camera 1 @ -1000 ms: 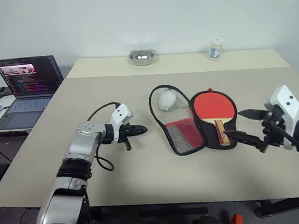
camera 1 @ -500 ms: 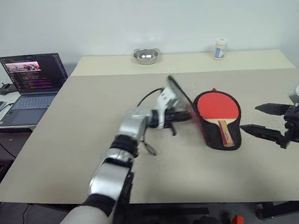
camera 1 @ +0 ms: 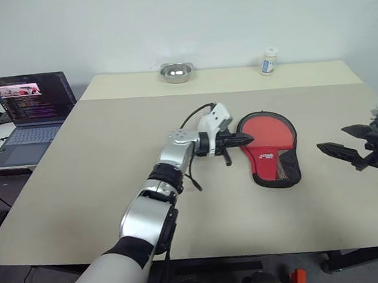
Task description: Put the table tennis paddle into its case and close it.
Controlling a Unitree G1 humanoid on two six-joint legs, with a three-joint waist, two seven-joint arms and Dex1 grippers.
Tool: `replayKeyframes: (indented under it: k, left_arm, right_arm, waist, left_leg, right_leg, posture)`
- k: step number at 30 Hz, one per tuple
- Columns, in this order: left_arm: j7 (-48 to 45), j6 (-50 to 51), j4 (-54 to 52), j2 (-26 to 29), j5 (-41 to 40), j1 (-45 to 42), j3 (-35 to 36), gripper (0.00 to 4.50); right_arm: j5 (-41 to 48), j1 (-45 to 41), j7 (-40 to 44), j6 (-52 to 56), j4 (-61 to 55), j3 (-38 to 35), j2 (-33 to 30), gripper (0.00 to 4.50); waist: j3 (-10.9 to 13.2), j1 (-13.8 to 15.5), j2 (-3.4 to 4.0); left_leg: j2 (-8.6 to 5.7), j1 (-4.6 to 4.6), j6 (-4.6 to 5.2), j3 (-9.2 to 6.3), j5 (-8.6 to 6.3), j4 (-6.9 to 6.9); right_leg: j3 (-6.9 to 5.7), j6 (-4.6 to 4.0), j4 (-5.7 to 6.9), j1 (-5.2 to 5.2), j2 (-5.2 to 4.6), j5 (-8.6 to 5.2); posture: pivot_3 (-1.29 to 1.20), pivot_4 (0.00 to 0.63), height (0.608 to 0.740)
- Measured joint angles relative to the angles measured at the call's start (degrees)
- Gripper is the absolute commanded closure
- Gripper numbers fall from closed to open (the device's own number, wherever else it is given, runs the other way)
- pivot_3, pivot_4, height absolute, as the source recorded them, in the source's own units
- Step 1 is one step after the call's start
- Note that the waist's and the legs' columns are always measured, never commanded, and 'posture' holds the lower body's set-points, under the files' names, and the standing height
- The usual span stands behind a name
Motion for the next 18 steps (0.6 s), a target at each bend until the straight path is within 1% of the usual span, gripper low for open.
replayKeyframes:
  k: [4, 8, 11, 18]
  left_arm:
    - [-6.4, 7.5, -15.3, 5.2, -3.0, 6.8, -0.4, 4.44]
    - [-7.2, 12.2, -25.5, 11.0, -3.9, 12.0, -0.5, 4.44]
    - [-6.2, 14.3, -28.4, 12.7, -4.4, 13.4, -0.4, 4.44]
    - [-4.7, 15.5, -30.4, 13.3, -4.7, 13.9, -0.5, 4.44]
  right_arm:
    - [-4.4, -3.9, -1.4, -4.1, 8.0, 8.1, 4.0, 0.00]
    - [-9.8, -7.0, -0.8, -10.1, 17.5, 14.8, 6.8, 0.00]
    - [-13.0, -8.6, -0.3, -14.1, 23.9, 17.2, 8.3, 0.00]
    - [-18.6, -12.2, 1.4, -20.6, 35.7, 21.4, 11.7, 0.00]
  waist:
    - [0.0, 0.0, 0.02]
    - [0.0, 0.0, 0.03]
    - [0.0, 0.4, 0.04]
    - [0.0, 0.2, 0.05]
  left_leg:
    - [0.00, -0.01, -0.01, 0.05, 0.01, 0.02]
    - [-0.01, 0.00, -0.01, 0.07, 0.01, 0.06]
    - [-0.03, -0.01, 0.00, 0.05, 0.01, 0.08]
    - [-0.02, 0.00, -0.01, 0.08, 0.01, 0.07]
  right_leg:
    - [0.05, -0.01, -0.03, 0.00, -0.01, 0.00]
    - [0.05, -0.01, 0.02, 0.01, -0.02, 0.01]
    - [-0.01, 0.00, 0.04, 0.04, -0.05, 0.01]
    - [0.00, -0.01, 0.04, 0.03, -0.05, 0.01]
  posture:
    - [0.00, 0.150, 0.740]
    - [0.00, 0.150, 0.740]
    - [0.00, 0.150, 0.740]
    - [0.00, 0.150, 0.740]
